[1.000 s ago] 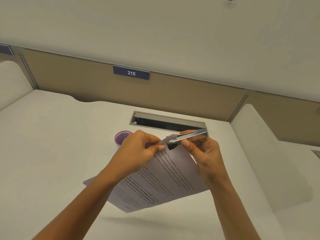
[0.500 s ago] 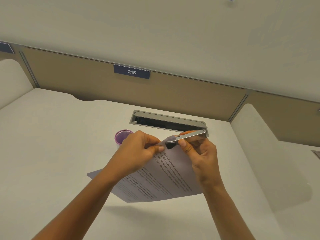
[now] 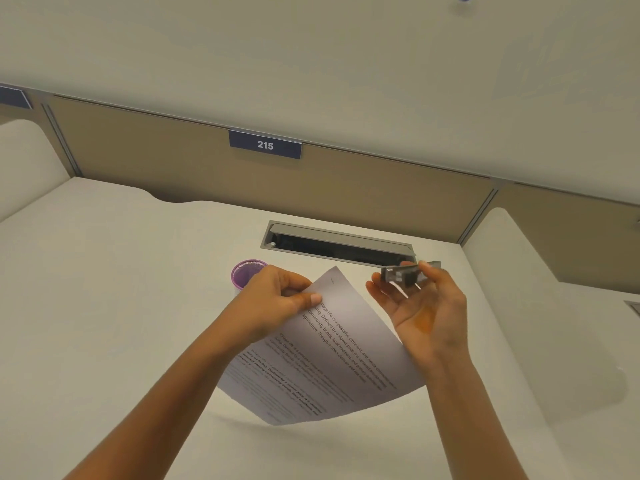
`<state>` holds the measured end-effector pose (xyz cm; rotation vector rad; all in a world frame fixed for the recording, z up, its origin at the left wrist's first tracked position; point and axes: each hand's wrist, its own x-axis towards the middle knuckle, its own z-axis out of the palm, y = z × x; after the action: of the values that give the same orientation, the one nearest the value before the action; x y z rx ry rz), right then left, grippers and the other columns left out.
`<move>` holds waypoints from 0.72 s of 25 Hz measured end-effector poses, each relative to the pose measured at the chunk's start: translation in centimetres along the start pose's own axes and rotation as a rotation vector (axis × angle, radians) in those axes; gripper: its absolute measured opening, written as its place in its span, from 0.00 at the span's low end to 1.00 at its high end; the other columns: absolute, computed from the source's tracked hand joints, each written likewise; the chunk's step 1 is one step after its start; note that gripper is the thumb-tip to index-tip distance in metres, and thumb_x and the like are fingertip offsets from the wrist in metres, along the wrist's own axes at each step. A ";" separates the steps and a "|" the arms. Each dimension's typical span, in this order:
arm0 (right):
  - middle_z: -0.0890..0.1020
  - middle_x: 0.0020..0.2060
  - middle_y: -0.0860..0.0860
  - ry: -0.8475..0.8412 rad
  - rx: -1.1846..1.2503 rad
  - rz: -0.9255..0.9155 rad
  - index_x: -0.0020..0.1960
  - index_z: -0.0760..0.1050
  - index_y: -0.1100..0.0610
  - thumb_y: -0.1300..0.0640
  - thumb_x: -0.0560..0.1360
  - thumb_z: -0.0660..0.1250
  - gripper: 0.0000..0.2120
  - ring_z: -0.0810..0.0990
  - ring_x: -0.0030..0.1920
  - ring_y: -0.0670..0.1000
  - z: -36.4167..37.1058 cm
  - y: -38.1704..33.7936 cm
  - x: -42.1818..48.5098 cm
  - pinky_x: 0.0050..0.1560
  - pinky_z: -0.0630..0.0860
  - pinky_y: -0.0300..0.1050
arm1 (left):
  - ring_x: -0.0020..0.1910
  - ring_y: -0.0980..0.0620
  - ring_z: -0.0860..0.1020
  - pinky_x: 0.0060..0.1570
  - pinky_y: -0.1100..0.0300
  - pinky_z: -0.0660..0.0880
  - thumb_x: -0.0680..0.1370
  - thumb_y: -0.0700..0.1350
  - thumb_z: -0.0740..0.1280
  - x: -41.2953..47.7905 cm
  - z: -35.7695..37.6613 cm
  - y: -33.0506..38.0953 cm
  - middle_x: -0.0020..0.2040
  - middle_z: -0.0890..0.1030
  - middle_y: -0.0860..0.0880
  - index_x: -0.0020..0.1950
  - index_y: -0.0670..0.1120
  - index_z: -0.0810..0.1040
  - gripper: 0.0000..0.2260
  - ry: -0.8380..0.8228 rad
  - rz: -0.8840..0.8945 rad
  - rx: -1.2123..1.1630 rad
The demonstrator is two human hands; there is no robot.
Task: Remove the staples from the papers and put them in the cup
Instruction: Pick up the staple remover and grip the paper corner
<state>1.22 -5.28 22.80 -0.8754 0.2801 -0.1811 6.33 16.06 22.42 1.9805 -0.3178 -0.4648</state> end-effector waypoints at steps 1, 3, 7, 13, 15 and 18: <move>0.82 0.39 0.58 0.037 -0.025 0.029 0.49 0.75 0.59 0.54 0.73 0.64 0.09 0.83 0.41 0.58 -0.1 -0.1 0.0 0.46 0.82 0.54 | 0.37 0.54 0.85 0.37 0.63 0.79 0.77 0.51 0.67 0.0 0.0 0.0 0.46 0.87 0.54 0.55 0.50 0.84 0.10 -0.005 -0.005 0.001; 0.81 0.39 0.57 0.104 -0.122 0.086 0.51 0.75 0.57 0.56 0.76 0.64 0.06 0.81 0.39 0.56 -0.2 -0.1 -0.1 0.40 0.82 0.50 | 0.37 0.55 0.85 0.35 0.64 0.78 0.77 0.51 0.67 0.1 -0.1 0.0 0.46 0.87 0.54 0.55 0.50 0.83 0.10 -0.007 -0.018 -0.007; 0.80 0.39 0.58 0.120 -0.250 0.167 0.50 0.74 0.55 0.59 0.77 0.66 0.03 0.80 0.37 0.54 -0.4 0.2 0.2 0.35 0.81 0.47 | 0.35 0.57 0.85 0.33 0.66 0.77 0.76 0.52 0.68 0.3 -0.2 -0.1 0.45 0.87 0.55 0.56 0.51 0.82 0.11 -0.001 -0.043 -0.014; 0.80 0.47 0.59 0.198 -0.458 0.252 0.57 0.72 0.55 0.52 0.79 0.62 0.10 0.80 0.45 0.57 -2.6 2.1 3.4 0.40 0.79 0.49 | 0.40 0.50 0.85 0.40 0.58 0.80 0.76 0.52 0.68 0.3 -0.6 -0.7 0.48 0.86 0.52 0.57 0.50 0.82 0.12 0.014 -0.107 -0.024; 0.80 0.49 0.60 0.239 -0.509 0.318 0.59 0.73 0.56 0.50 0.81 0.59 0.13 0.79 0.47 0.58 -4.3 3.6 5.1 0.42 0.79 0.50 | 0.42 0.49 0.85 0.40 0.59 0.79 0.76 0.52 0.68 0.1 -0.8 -0.8 0.48 0.86 0.52 0.57 0.50 0.82 0.12 0.030 -0.118 -0.012; 0.81 0.49 0.59 0.286 -0.626 0.372 0.60 0.74 0.58 0.50 0.81 0.58 0.15 0.79 0.46 0.57 -7.1 6.5 7.8 0.47 0.78 0.52 | 0.42 0.49 0.85 0.44 0.55 0.80 0.76 0.52 0.68 -0.4 -1.4 -1.1 0.47 0.86 0.52 0.55 0.51 0.82 0.11 0.042 -0.124 -0.017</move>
<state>6.68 -8.49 12.07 -1.3971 0.7865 0.1416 6.64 17.77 22.08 1.9984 -0.1641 -0.5021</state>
